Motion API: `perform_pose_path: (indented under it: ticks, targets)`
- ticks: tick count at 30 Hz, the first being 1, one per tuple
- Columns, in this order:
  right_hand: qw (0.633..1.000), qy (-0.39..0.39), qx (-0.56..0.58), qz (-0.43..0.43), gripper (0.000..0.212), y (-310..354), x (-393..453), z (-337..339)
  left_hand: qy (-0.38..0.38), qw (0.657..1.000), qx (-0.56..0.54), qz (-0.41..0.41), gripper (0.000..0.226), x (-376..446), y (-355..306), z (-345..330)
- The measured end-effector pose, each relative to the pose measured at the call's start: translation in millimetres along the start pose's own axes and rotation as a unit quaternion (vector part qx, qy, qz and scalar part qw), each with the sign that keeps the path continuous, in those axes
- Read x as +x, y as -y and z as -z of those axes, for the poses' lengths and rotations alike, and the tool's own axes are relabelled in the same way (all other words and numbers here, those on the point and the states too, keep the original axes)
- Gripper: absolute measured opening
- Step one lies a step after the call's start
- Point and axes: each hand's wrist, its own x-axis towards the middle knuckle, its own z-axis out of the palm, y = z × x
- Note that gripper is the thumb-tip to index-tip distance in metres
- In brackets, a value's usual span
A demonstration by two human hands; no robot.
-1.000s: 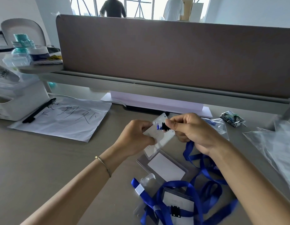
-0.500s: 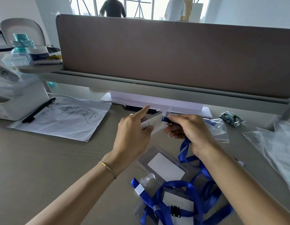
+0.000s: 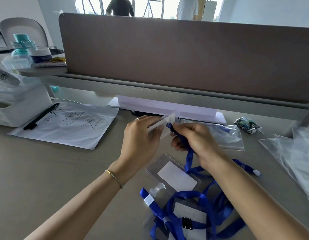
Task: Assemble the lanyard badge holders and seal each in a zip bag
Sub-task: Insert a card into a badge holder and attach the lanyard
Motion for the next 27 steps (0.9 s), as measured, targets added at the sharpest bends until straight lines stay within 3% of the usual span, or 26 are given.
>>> perform_pose_path:
  ticks: [3, 8, 14, 17, 22, 24, 27]
  targets:
    - [0.998, 0.063, 0.002, 0.021, 0.025, -4, 1, -1, 0.020, 0.991, -0.095, 0.095, 0.013, 6, 1, 5]
    - [0.988, 0.151, 0.030, -0.007, 0.019, -4, 1, 0, 0.056, 0.944, -0.250, 0.207, 0.016, 12, 1, 13]
    - [0.982, 0.188, 0.024, -0.026, 0.032, -2, -2, -1, 0.048, 0.859, -0.384, 0.335, 0.022, 23, 11, 19]
    - [0.974, 0.222, 0.017, -0.039, 0.036, -1, -4, -1, 0.028, 0.794, -0.460, 0.396, 0.021, 27, 12, 22]
    - [0.955, 0.284, 0.051, -0.062, 0.038, 0, -2, 4, 0.043, 0.713, -0.556, 0.425, 0.012, 31, 6, 32]
    - [0.948, 0.305, 0.067, -0.062, 0.037, -3, 1, 10, 0.063, 0.702, -0.569, 0.423, 0.018, 32, 3, 35]
    - [0.943, 0.311, 0.095, -0.065, 0.034, -5, 5, 17, 0.136, 0.719, -0.541, 0.415, 0.027, 32, 1, 40]
